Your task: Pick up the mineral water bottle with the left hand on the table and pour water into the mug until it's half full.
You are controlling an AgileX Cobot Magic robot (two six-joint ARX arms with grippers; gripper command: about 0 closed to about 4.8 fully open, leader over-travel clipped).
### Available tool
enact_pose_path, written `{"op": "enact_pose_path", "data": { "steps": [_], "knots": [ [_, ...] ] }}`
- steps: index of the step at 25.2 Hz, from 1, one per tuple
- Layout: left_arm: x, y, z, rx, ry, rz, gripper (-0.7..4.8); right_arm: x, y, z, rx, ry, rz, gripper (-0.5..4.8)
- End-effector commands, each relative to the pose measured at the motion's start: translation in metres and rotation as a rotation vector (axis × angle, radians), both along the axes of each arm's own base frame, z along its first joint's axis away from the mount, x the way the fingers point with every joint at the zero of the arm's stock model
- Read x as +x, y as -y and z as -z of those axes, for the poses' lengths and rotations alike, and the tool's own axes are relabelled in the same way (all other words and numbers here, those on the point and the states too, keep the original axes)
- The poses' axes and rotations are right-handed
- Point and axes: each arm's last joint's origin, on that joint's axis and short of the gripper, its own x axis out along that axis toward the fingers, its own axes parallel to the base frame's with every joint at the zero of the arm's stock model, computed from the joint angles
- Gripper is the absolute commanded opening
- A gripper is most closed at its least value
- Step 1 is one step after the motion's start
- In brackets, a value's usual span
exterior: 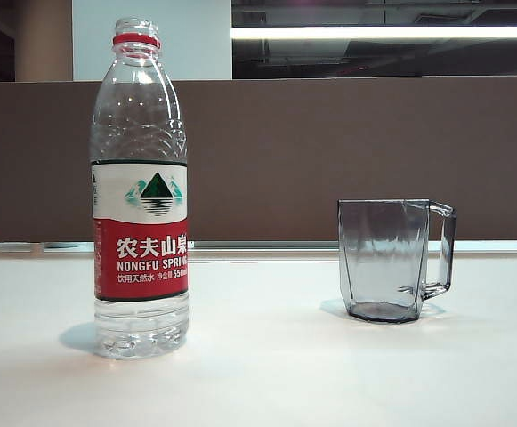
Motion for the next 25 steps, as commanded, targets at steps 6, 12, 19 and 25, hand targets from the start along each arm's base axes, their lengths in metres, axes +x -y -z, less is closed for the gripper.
{"op": "enact_pose_path", "data": {
  "steps": [6,12,19,25],
  "knots": [
    [0.0,-0.006,-0.002,-0.012,0.012,-0.064,-0.06,0.0,0.0,-0.002,0.001,0.025,-0.001,-0.08],
    [0.0,-0.006,-0.004,-0.066,0.024,-0.059,-0.06,-0.001,-0.001,-0.007,0.04,0.045,-0.029,-0.08],
    [-0.008,-0.006,-0.038,-0.186,0.142,-0.04,-0.06,-0.017,0.0,-0.065,0.074,0.12,-0.033,-0.09],
    [-0.008,-0.005,-0.061,-0.197,0.145,-0.022,-0.06,-0.013,-0.004,-0.117,0.062,0.116,-0.131,-0.09]
  ]
}}
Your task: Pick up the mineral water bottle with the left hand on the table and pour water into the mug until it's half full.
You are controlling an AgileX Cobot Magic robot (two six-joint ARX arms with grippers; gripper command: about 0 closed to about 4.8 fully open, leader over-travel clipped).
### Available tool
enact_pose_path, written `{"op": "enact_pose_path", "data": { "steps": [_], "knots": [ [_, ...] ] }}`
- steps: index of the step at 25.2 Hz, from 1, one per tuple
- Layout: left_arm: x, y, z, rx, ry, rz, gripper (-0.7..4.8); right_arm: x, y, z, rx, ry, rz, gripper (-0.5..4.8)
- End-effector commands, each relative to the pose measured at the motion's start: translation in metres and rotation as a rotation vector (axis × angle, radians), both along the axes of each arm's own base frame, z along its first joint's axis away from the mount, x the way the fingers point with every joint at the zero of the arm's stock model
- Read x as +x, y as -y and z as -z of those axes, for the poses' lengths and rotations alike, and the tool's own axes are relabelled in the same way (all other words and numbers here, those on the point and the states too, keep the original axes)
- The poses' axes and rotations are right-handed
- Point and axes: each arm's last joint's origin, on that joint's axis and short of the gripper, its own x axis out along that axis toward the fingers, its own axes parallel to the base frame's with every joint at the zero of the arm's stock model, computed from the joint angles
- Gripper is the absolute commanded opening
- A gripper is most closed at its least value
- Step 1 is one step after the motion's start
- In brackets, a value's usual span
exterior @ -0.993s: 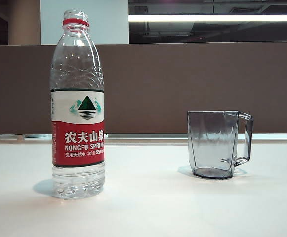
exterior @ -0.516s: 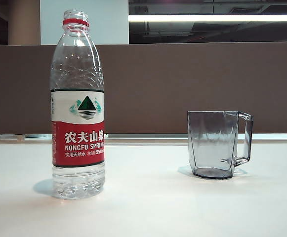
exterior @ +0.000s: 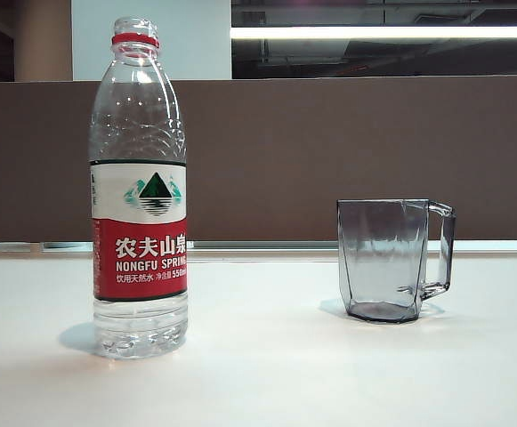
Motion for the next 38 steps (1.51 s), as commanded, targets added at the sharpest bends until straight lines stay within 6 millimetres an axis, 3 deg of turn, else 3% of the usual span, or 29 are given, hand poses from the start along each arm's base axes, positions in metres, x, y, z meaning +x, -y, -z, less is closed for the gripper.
{"op": "enact_pose_path", "data": {
  "steps": [1,5,10,18,26,28,29,30,38],
  "knots": [
    [0.004,0.004,-0.013,-0.001,-0.012,0.044,-0.06,0.009,-0.005,-0.022,-0.02,-0.014,-0.141,-0.09],
    [0.016,0.018,-0.029,0.006,-0.045,0.168,-0.06,0.026,-0.011,-0.043,-0.03,-0.052,-0.231,-0.09],
    [0.024,0.034,-0.043,0.034,-0.074,0.289,-0.06,0.029,-0.023,-0.053,-0.108,-0.136,-0.302,-0.09],
    [0.014,0.056,-0.04,0.046,-0.12,0.497,-0.06,0.017,-0.048,-0.041,-0.151,-0.276,-0.436,-0.09],
    [0.004,0.072,-0.032,0.081,-0.189,0.663,-0.05,0.002,-0.071,-0.037,-0.227,-0.285,-0.564,-0.09],
    [0.003,0.073,-0.032,0.083,-0.193,0.665,1.24,-0.001,-0.073,-0.036,-0.244,-0.292,-0.582,-0.09],
    [0.004,0.073,-0.031,0.086,-0.2,0.665,2.63,-0.001,-0.073,-0.035,-0.25,-0.301,-0.588,-0.09],
    [0.004,0.073,-0.029,0.092,-0.217,0.665,4.79,-0.002,-0.073,-0.034,-0.258,-0.313,-0.594,-0.09],
    [0.006,0.075,-0.009,0.116,-0.29,0.663,4.79,-0.003,-0.073,-0.029,-0.28,-0.354,-0.599,-0.09]
  ]
}}
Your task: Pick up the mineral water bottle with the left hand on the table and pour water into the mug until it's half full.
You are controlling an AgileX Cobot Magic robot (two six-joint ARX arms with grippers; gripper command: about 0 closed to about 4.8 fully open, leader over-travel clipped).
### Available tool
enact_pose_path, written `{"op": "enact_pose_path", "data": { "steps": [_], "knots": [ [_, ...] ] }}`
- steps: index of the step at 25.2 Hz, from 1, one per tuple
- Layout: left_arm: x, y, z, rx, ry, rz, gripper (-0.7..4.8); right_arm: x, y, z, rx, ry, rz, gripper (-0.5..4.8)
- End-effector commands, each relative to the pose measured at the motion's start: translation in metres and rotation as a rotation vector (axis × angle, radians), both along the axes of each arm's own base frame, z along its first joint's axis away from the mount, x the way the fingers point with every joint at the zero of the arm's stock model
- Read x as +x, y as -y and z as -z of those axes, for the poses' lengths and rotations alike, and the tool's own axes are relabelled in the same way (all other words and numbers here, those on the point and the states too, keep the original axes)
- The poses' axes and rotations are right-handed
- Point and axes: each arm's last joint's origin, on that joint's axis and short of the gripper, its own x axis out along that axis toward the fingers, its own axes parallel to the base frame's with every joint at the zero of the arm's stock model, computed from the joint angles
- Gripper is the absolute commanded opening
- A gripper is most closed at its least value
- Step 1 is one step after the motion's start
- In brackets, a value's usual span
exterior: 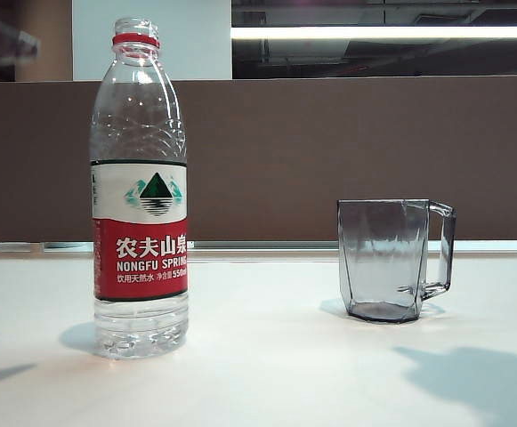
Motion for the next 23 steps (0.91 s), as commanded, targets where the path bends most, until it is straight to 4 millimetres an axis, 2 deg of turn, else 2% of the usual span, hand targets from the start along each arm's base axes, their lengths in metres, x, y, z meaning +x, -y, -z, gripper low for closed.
{"op": "enact_pose_path", "data": {
  "steps": [1,5,10,23],
  "knots": [
    [0.001,0.001,0.006,0.007,-0.012,0.003,4.79,-0.001,0.001,-0.002,-0.002,0.001,-0.003,-0.09],
    [0.003,0.002,0.011,0.014,-0.021,0.004,4.79,-0.002,0.001,0.0,-0.016,-0.015,-0.015,-0.09],
    [0.017,0.014,0.019,0.041,-0.055,0.004,4.79,-0.005,-0.002,0.002,-0.003,-0.059,-0.161,-0.09],
    [0.045,0.035,0.035,0.056,-0.075,0.004,4.79,-0.005,-0.002,0.003,-0.009,-0.065,-0.159,-0.09]
  ]
}}
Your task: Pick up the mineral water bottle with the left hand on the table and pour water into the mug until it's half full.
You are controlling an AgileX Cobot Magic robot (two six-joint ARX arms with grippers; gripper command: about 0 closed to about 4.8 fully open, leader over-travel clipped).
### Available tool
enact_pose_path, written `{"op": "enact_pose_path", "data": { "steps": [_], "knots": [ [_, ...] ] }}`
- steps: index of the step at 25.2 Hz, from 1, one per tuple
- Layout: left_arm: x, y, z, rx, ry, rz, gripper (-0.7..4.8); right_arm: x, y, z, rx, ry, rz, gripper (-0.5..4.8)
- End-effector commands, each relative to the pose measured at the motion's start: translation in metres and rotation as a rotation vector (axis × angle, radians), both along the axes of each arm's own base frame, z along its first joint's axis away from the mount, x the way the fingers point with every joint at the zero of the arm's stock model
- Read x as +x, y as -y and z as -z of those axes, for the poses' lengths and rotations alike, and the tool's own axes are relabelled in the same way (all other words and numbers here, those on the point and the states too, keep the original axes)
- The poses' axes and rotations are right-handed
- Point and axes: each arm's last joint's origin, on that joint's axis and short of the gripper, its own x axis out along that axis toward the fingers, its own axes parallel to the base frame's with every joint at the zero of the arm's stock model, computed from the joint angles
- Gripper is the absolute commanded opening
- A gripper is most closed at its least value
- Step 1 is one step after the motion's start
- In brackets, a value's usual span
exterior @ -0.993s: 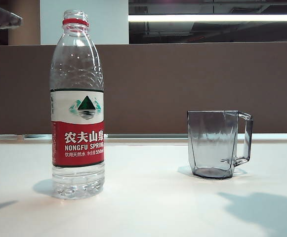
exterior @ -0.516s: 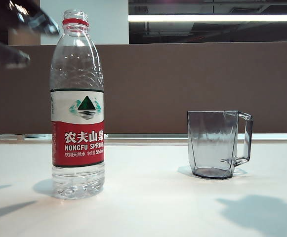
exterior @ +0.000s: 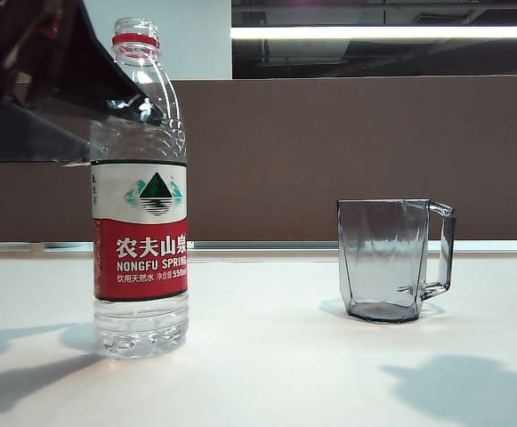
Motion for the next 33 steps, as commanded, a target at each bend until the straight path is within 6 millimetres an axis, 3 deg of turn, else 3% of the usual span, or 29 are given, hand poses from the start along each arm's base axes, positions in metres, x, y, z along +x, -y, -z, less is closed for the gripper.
{"op": "enact_pose_path", "data": {
  "steps": [1,16,33],
  "knots": [
    [0.004,0.004,-0.001,-0.02,0.024,0.004,4.79,0.0,0.0,-0.004,0.019,0.018,-0.003,-0.09],
    [0.025,0.02,0.02,-0.015,0.017,0.004,4.79,0.0,0.0,-0.004,0.019,0.018,-0.003,-0.08],
    [0.032,0.025,0.039,-0.011,-0.075,-0.009,4.79,0.0,0.0,-0.004,0.019,0.018,-0.003,-0.09]
  ]
}}
